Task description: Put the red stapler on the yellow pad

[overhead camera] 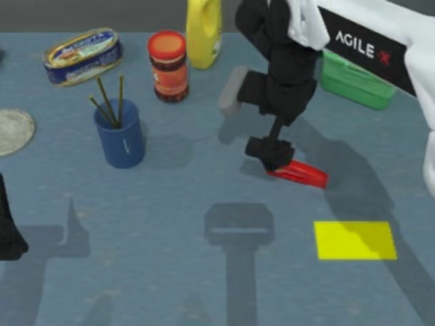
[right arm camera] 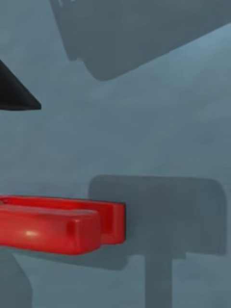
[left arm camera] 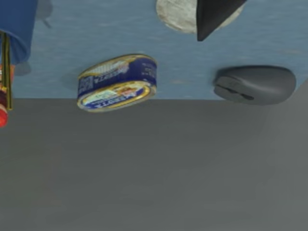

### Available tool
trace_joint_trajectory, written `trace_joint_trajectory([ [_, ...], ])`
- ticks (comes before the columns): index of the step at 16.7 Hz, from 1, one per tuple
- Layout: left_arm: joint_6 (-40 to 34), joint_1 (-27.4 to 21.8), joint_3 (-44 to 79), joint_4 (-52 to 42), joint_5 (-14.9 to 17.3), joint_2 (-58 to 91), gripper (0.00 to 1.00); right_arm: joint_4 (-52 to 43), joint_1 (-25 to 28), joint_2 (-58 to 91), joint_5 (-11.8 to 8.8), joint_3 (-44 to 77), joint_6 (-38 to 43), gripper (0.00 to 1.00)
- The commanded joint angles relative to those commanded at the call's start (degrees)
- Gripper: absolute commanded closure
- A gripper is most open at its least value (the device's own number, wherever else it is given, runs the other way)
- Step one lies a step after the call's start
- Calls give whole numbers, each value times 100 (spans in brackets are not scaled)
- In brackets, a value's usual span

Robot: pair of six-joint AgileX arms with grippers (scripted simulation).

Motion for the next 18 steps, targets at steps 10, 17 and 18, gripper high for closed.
trace_joint_trajectory([
  [10,0,0,0,0,0,0,0,1166,13,112,1,-1062,10,8],
  [17,0,0,0,0,0,0,0,1166,13,112,1,-1062,10,60],
  [18,0,0,0,0,0,0,0,1166,13,112,1,-1062,10,68],
])
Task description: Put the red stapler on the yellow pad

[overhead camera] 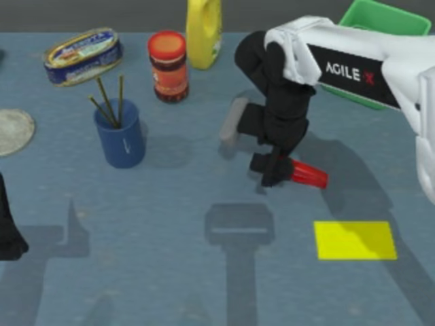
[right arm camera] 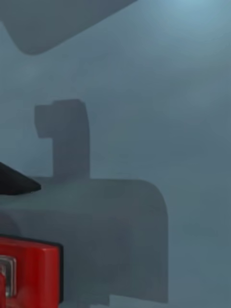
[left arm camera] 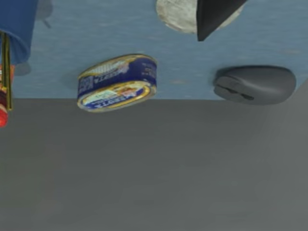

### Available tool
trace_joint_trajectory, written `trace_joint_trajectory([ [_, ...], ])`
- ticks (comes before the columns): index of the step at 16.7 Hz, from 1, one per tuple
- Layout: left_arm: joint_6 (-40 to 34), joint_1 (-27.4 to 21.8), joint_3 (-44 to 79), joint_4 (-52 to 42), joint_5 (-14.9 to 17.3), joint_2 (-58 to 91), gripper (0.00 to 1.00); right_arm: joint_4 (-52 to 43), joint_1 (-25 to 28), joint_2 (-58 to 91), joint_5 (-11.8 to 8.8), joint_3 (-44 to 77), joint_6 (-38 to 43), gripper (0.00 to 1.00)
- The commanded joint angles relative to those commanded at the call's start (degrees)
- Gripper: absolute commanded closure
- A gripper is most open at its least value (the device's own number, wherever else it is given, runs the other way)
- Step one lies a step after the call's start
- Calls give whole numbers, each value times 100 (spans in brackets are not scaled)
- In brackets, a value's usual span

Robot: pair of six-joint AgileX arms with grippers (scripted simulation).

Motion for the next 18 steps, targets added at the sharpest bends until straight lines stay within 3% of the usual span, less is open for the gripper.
trace_joint_trajectory([
  [4,0,0,0,0,0,0,0,0,0,0,0,0,0,98],
  [5,0,0,0,0,0,0,0,0,0,0,0,0,0,100],
  [14,0,0,0,0,0,0,0,-22,-15,-5,1,20,2,100],
  [18,0,0,0,0,0,0,0,-679,-5,-18,-1,659,1,100],
])
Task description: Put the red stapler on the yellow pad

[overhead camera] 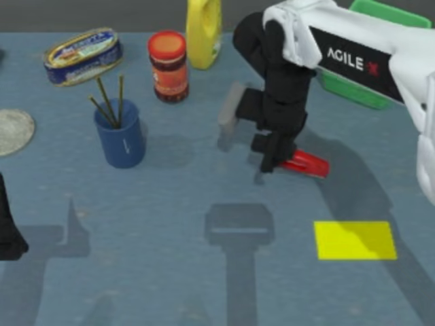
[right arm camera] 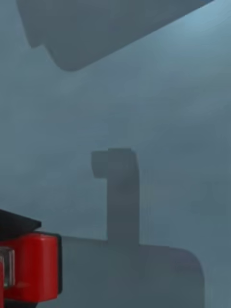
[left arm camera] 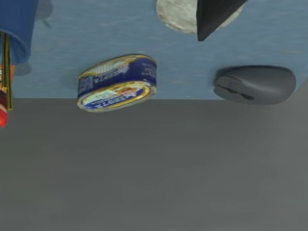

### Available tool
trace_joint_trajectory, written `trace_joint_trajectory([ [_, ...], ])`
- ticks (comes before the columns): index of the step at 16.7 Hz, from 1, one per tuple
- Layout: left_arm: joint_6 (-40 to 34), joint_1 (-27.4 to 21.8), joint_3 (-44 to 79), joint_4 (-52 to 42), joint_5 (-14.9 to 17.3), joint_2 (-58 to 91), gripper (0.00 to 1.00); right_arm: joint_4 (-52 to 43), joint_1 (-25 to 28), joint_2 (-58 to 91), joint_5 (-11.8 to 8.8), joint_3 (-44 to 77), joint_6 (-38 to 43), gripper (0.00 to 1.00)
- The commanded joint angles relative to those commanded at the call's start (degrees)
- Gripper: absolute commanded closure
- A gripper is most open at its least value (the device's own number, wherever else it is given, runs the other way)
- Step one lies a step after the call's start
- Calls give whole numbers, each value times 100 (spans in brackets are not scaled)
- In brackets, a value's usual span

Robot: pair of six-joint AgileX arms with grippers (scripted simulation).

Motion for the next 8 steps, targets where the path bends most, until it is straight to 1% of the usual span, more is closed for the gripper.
trace_joint_trajectory([
  [4,0,0,0,0,0,0,0,-1106,28,-74,0,972,-10,100],
  [6,0,0,0,0,0,0,0,-1409,34,-124,0,1275,-10,100],
  [8,0,0,0,0,0,0,0,-1474,34,-142,0,1340,-7,100],
])
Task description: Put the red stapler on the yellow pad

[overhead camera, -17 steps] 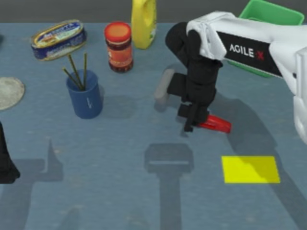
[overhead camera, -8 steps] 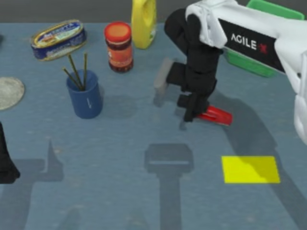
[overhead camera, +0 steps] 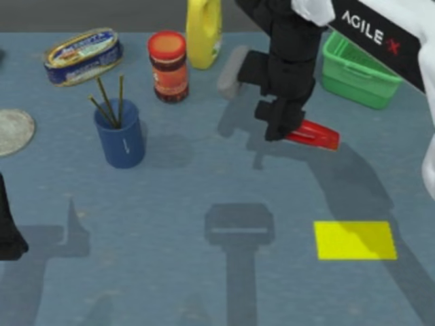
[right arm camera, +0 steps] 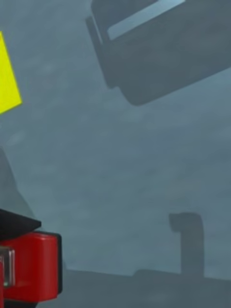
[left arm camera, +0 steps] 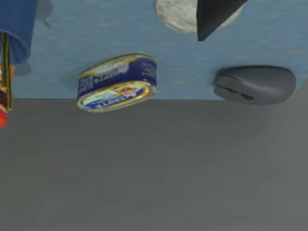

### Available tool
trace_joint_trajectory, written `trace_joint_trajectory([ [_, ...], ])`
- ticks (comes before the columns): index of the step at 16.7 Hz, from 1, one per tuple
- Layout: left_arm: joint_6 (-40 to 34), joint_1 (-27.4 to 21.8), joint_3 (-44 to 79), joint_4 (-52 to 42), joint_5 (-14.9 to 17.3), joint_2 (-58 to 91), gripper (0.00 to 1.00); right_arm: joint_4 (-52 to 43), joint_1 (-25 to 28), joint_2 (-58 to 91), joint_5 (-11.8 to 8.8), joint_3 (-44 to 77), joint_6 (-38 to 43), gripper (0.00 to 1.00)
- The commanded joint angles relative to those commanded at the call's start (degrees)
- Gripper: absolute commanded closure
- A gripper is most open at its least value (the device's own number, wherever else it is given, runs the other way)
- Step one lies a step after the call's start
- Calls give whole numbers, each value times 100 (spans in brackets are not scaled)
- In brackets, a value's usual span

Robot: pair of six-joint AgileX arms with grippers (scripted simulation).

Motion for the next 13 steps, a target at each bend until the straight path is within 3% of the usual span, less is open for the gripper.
trace_joint_trajectory([
  [7,0,0,0,0,0,0,0,63,-145,-78,-46,-228,353,100],
  [10,0,0,0,0,0,0,0,190,-420,-319,-136,-741,1236,100],
  [13,0,0,0,0,0,0,0,384,-786,-704,-238,-1485,2681,100],
])
